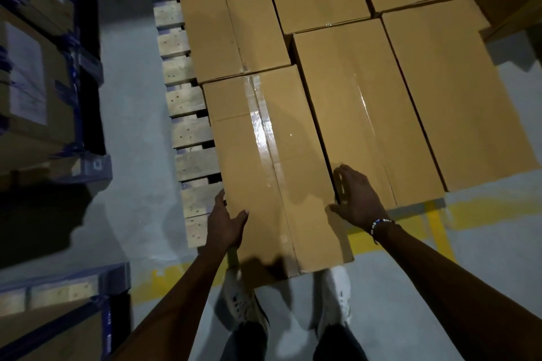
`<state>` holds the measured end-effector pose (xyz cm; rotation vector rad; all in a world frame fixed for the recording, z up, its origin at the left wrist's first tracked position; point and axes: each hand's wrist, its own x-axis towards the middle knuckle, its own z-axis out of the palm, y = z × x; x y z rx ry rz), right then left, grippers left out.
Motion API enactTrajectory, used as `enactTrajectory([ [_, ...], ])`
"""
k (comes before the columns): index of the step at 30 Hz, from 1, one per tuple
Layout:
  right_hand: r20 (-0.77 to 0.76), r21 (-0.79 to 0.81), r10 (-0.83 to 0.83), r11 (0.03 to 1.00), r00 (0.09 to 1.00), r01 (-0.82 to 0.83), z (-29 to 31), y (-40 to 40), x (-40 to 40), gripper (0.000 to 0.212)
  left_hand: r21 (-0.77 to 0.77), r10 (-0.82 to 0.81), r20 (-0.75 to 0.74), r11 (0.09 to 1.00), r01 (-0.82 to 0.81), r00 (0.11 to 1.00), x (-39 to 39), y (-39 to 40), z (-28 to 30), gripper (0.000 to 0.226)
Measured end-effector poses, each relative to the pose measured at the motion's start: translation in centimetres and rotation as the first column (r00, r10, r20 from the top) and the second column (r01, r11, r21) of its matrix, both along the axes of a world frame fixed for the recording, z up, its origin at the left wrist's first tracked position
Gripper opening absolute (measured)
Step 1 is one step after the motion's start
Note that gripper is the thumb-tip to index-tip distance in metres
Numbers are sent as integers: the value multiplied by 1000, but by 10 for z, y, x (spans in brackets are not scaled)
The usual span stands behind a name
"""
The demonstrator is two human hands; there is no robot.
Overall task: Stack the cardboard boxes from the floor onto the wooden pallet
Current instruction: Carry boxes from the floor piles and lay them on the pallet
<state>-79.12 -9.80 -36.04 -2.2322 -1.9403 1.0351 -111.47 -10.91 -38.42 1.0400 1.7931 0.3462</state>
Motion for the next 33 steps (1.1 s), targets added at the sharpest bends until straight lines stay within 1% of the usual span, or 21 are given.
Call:
enactTrajectory([
  [2,21,-69,96,993,995,-95,-2,-14,12,122,-6,34,6,999,-34,999,5,-17,1,76],
  [6,69,-139,302,947,951,-290,-7,-37,25,156,18,143,40,989,-144,989,18,-53,-5,67],
  [8,116,-190,392,911,913,-367,-7,-43,27,169,28,209,106,977,-213,972,26,-67,-15,65],
  [10,192,-224,469,876,862,-427,-7,-47,25,177,37,258,129,964,-265,957,31,-75,-25,62],
  [13,264,-253,522,849,811,-464,-8,-53,19,180,79,283,126,953,-294,951,37,-79,-36,61],
  [16,307,-241,519,853,798,-463,-9,-57,14,179,112,295,118,945,-308,948,37,-81,-43,60],
  [21,267,-217,517,855,813,-472,-9,-56,17,175,122,307,140,938,-324,942,39,-80,-44,58],
  [27,237,-231,521,850,820,-473,-7,-52,15,168,128,320,120,934,-334,940,38,-80,-52,59],
  [33,226,-280,543,831,809,-480,-9,-48,16,168,121,340,118,928,-353,933,39,-79,-54,57],
])
